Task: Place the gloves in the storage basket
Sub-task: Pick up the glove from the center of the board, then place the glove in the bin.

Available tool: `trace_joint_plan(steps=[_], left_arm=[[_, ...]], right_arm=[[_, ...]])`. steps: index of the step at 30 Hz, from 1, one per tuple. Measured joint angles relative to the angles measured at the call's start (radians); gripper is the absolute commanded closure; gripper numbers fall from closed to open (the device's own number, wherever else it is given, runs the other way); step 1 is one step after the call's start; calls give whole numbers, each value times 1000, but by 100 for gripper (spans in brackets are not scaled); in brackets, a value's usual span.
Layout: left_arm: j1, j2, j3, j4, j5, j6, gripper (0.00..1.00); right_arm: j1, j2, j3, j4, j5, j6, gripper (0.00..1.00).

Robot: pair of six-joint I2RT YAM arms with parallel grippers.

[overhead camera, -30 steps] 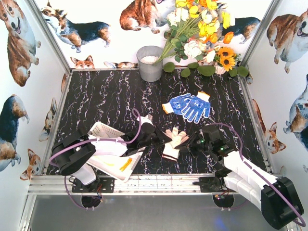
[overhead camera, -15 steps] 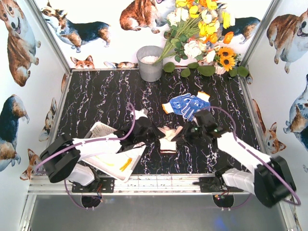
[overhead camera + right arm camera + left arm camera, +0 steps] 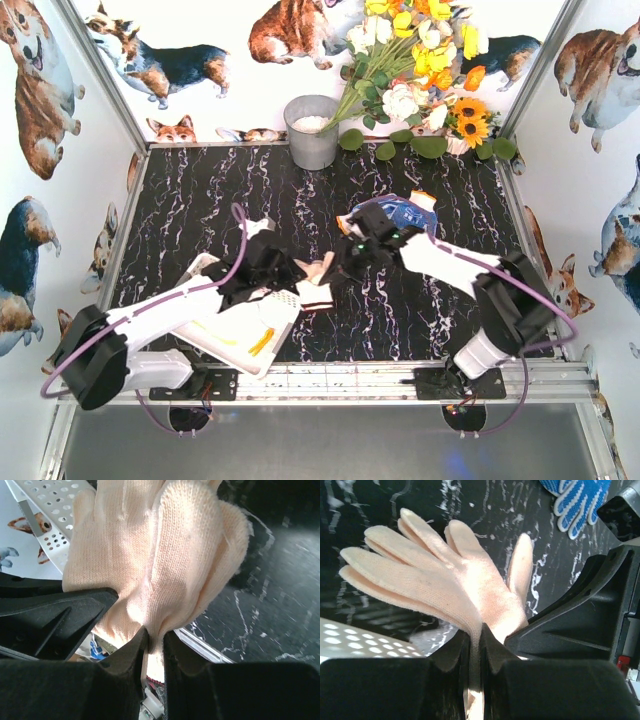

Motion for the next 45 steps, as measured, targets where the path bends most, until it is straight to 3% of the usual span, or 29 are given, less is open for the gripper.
trace_joint_plan(steps=[12,21,45], left_arm=[[153,-182,39,-337,16,143,100],[267,-287,79,-524,39,222,100],[436,-403,124,-890,-57,230,100]], right_arm=[[161,227,257,0,-19,-31,100],[229,303,381,3,-24,-31,100],[374,475,647,-68,-6,-93,100]])
